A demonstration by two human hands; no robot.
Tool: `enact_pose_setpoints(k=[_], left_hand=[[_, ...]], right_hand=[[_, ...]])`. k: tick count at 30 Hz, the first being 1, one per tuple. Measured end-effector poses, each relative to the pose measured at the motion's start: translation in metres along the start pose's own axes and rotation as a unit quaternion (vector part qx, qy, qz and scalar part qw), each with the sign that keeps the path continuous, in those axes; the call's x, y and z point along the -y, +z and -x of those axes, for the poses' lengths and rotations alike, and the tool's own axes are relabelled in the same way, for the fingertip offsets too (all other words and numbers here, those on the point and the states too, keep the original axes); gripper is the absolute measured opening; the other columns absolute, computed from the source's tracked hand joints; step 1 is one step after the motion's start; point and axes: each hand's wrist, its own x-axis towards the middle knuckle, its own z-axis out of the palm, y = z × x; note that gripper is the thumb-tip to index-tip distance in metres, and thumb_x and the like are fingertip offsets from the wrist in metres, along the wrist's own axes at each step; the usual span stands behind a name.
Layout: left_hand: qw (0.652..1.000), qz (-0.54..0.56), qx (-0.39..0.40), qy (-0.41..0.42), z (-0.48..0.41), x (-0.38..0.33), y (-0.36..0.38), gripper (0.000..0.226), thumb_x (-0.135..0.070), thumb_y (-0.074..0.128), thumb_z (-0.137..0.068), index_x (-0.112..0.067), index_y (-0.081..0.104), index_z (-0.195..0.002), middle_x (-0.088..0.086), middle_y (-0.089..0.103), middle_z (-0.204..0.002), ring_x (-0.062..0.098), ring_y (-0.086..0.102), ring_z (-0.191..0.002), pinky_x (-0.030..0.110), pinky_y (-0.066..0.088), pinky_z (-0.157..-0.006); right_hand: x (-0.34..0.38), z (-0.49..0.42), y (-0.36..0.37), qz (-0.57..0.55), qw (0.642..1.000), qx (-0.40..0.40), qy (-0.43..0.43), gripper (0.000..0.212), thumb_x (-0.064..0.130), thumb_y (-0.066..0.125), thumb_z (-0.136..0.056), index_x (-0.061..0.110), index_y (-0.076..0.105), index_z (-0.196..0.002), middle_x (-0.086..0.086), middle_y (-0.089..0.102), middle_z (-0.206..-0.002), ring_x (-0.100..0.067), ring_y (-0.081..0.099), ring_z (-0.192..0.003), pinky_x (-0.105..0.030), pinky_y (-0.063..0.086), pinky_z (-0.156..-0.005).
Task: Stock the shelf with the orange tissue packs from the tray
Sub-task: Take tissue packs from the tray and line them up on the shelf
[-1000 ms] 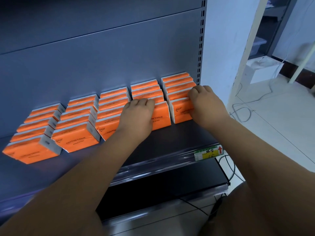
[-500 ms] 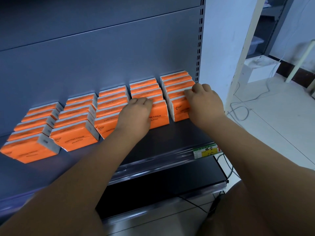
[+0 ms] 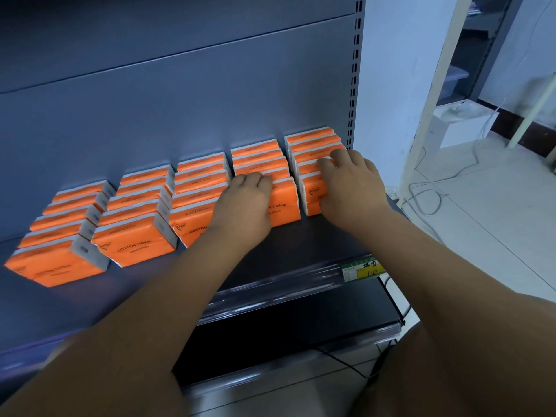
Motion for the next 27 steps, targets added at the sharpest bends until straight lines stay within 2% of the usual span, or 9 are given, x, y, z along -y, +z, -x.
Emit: enact_pose_setpoints(k=[7, 12, 15, 18, 22, 25, 27], left_hand=[[1.0, -0.004, -0.023, -0.001, 0.005, -0.002, 0.0, 0.055, -0.006, 0.062, -0.087, -0.006, 0.053, -0.141, 0.013, 0.056, -0.141, 0.035, 0.05, -0.128, 0.046, 0.045, -0.107], [0.996, 0.031, -0.084, -0.024, 0.019, -0.005, -0.004, 0.051, -0.023, 0.058, -0.094, -0.007, 0.054, -0.142, 0.013, 0.056, -0.147, 0.034, 0.048, -0.139, 0.049, 0.035, -0.119], [0.988, 0.063, -0.123, -0.068, 0.04, -0.001, -0.014, 0.057, -0.035, 0.049, -0.095, -0.009, 0.052, -0.145, 0.012, 0.054, -0.15, 0.034, 0.044, -0.144, 0.053, 0.032, -0.12], [0.975, 0.07, -0.167, -0.13, 0.07, 0.012, -0.022, 0.058, -0.042, 0.046, -0.095, -0.009, 0.054, -0.143, 0.012, 0.055, -0.15, 0.033, 0.046, -0.143, 0.052, 0.034, -0.118], [0.962, 0.043, -0.182, -0.196, 0.116, 0.041, -0.027, 0.06, -0.045, 0.047, -0.097, -0.006, 0.054, -0.142, 0.015, 0.056, -0.149, 0.037, 0.047, -0.142, 0.054, 0.037, -0.115], [0.952, 0.021, -0.184, -0.244, 0.154, 0.064, -0.038, 0.064, -0.05, 0.044, -0.097, -0.007, 0.053, -0.144, 0.014, 0.054, -0.15, 0.036, 0.047, -0.142, 0.055, 0.036, -0.115], [0.939, 0.001, -0.191, -0.286, 0.181, 0.078, -0.048, 0.067, -0.052, 0.042, -0.096, -0.009, 0.052, -0.146, 0.012, 0.053, -0.153, 0.034, 0.044, -0.145, 0.055, 0.034, -0.118]], right_hand=[[0.001, 0.004, -0.005, -0.029, 0.999, 0.003, -0.02, 0.059, 0.021, 0.066, -0.084, 0.014, 0.051, -0.14, -0.011, 0.051, -0.142, -0.034, 0.043, -0.137, -0.049, 0.034, -0.118], [0.01, 0.009, -0.009, -0.109, 0.992, -0.038, -0.044, 0.06, 0.017, 0.064, -0.078, 0.009, 0.057, -0.137, -0.011, 0.056, -0.14, -0.034, 0.044, -0.14, -0.05, 0.037, -0.116], [0.026, 0.015, -0.013, -0.201, 0.974, -0.084, -0.064, 0.051, 0.026, 0.057, -0.088, 0.007, 0.058, -0.135, -0.011, 0.058, -0.138, -0.033, 0.048, -0.136, -0.048, 0.042, -0.112], [0.058, 0.025, -0.019, -0.278, 0.952, -0.104, -0.072, 0.049, 0.033, 0.055, -0.097, 0.006, 0.058, -0.138, -0.013, 0.058, -0.139, -0.031, 0.048, -0.133, -0.043, 0.041, -0.111], [0.113, 0.036, -0.027, -0.304, 0.94, -0.101, -0.121, 0.049, 0.037, 0.054, -0.099, 0.009, 0.059, -0.139, -0.009, 0.059, -0.14, -0.027, 0.05, -0.135, -0.034, 0.029, -0.115], [0.155, 0.046, -0.037, -0.344, 0.923, -0.089, -0.151, 0.051, 0.038, 0.051, -0.098, 0.009, 0.058, -0.14, -0.008, 0.057, -0.142, -0.027, 0.048, -0.136, -0.038, 0.036, -0.115], [0.184, 0.055, -0.043, -0.367, 0.911, -0.086, -0.168, 0.05, 0.037, 0.05, -0.098, 0.01, 0.059, -0.139, -0.007, 0.057, -0.141, -0.026, 0.049, -0.135, -0.036, 0.035, -0.115]])
